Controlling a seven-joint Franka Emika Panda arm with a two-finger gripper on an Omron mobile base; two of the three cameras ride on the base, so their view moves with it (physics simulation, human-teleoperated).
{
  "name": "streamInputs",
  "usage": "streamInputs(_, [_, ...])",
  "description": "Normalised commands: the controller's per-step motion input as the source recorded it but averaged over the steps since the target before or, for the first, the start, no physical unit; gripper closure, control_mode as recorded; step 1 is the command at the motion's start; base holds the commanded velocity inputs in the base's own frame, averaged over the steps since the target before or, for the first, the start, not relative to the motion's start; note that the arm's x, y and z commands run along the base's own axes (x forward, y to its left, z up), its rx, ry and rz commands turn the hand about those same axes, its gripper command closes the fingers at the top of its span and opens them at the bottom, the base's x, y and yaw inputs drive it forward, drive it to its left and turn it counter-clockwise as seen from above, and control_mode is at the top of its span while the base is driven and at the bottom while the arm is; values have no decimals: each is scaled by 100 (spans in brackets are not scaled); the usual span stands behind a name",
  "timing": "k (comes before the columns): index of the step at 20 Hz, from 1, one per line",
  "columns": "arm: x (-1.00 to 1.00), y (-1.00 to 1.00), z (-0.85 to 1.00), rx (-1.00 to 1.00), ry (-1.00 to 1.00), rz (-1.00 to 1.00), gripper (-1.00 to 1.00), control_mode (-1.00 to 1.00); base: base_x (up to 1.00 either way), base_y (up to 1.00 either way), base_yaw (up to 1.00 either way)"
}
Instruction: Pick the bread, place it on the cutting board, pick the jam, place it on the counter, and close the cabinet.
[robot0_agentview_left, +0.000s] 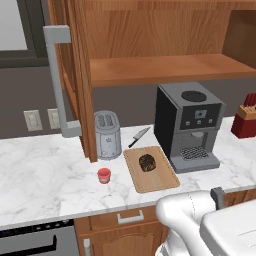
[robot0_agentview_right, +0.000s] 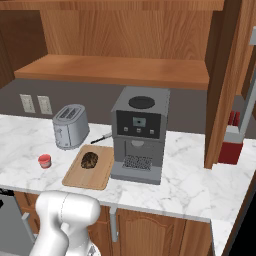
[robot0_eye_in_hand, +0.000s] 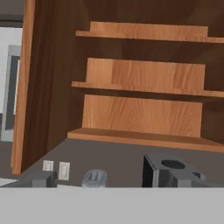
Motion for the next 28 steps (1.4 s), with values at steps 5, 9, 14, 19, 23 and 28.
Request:
streamInputs(5, [-7,24,0,0,-7,0,-100,-100,0,0,0])
streamInputs(9, [-2,26,0,0,-8,0,-100,-100,0,0,0])
streamInputs(14, [0,32,-5,0,-6,0,-100,-100,0,0,0])
streamInputs(19, [0,37,-11,0,-5,0,-100,-100,0,0,0])
streamInputs(23, [0,36,-7,0,-4,0,-100,-100,0,0,0])
streamInputs(28, [15,30,-1,0,-2,0,-100,-100,0,0,0])
